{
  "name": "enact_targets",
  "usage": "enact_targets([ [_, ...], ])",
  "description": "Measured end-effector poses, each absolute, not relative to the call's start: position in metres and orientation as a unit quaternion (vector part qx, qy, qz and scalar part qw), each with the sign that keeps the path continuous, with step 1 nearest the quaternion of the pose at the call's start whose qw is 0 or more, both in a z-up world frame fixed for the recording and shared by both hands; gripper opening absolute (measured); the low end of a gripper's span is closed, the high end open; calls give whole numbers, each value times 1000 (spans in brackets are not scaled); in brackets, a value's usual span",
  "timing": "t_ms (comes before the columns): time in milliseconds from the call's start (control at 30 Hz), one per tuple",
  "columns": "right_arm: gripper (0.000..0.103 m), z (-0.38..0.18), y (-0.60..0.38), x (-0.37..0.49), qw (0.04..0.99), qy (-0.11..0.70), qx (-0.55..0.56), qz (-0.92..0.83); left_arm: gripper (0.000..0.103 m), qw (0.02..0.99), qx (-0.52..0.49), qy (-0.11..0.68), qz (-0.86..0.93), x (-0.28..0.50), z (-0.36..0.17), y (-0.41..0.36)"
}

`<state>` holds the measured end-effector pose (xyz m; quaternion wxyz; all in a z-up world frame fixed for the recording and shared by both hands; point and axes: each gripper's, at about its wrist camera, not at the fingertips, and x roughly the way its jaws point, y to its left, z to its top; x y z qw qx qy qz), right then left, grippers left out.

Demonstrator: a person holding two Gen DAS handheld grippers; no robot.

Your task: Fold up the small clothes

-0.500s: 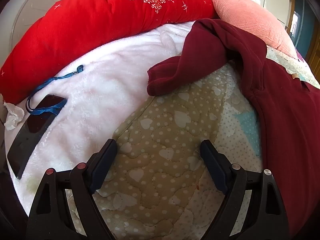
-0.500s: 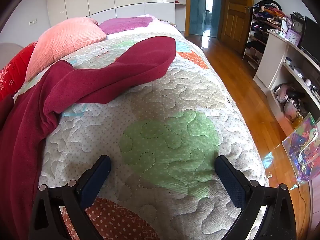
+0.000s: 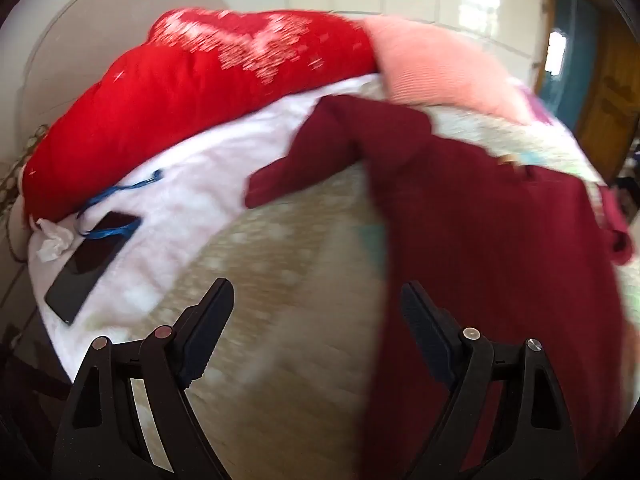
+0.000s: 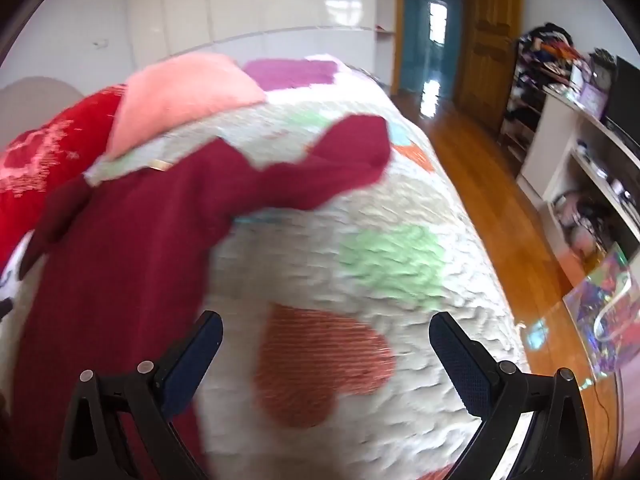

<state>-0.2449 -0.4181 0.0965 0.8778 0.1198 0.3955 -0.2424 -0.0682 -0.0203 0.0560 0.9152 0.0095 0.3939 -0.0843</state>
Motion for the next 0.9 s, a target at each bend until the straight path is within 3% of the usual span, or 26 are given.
enact_targets([
  [300, 103, 116, -351, -223, 904, 373, 87, -190, 86, 910, 28, 382, -161, -112, 77, -58],
  [900, 103, 117, -329, -216, 907, 370, 99, -177, 86, 912, 61, 374, -156, -143, 81, -108],
])
